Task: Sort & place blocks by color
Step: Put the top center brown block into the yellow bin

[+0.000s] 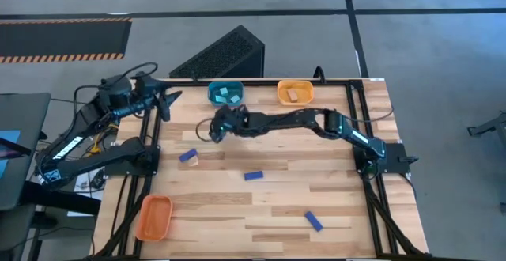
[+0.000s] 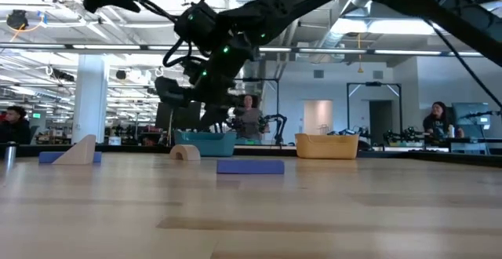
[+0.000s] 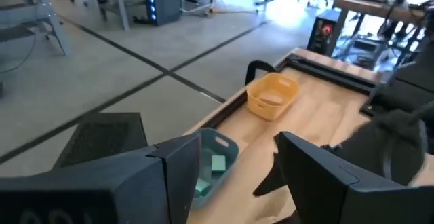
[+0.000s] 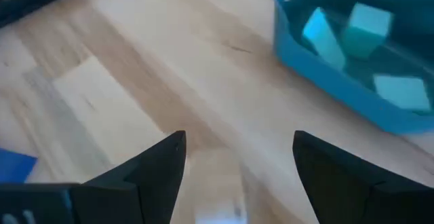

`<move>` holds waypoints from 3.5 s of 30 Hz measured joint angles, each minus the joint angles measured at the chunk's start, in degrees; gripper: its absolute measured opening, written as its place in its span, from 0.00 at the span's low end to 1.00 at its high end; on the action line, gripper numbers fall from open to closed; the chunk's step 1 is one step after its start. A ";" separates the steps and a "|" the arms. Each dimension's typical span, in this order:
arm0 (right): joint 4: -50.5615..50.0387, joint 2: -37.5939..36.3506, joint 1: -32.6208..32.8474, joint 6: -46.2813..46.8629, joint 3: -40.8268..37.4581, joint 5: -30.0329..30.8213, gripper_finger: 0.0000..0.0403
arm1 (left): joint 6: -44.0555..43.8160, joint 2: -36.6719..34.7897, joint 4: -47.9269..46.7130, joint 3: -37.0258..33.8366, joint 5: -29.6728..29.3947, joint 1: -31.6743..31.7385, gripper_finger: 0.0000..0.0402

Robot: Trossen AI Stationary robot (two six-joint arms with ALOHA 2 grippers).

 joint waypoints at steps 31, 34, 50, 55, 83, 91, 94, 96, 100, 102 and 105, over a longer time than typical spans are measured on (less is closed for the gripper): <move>-1.52 2.14 0.42 -1.63 2.00 -17.55 0.65 | -2.08 -5.18 -3.91 -0.09 -0.37 -0.05 0.46; -1.24 0.48 0.96 -4.08 1.97 -17.19 0.65 | -5.88 -6.65 -4.39 -0.07 -0.27 -0.05 0.46; -0.13 3.86 5.24 -10.15 2.31 -10.54 0.64 | -4.67 -5.60 -10.87 -4.27 -3.62 -0.07 0.46; -1.36 3.32 4.97 -9.56 2.19 -9.60 0.58 | -3.74 -2.27 -6.60 -4.33 -3.65 -0.07 0.47; -11.34 3.41 1.73 -11.47 2.22 -15.56 0.56 | 0.61 2.75 5.90 1.06 -1.05 0.00 0.47; -14.36 1.86 1.62 -5.59 2.12 -17.45 0.27 | 2.05 -0.40 4.03 0.62 -2.76 0.00 0.46; -19.49 0.09 1.61 -5.26 2.01 -17.83 0.27 | 0.51 -1.47 3.96 -1.17 -2.79 0.00 0.44; -24.13 -1.93 1.57 -6.40 1.95 -16.30 0.27 | -1.11 -1.99 4.69 -2.63 -2.82 -0.03 0.43; -30.01 -7.44 1.29 -11.28 1.70 -11.62 0.27 | -5.03 -3.05 7.33 -6.35 -2.72 -0.16 0.41; -30.32 -10.29 0.28 -15.25 -0.18 -11.52 0.27 | -8.34 -3.09 9.72 -8.19 -2.92 -0.16 0.40; -30.97 -15.50 -2.62 -18.81 -5.43 -11.55 0.27 | -13.46 -3.00 13.06 -11.03 -3.72 -0.18 0.38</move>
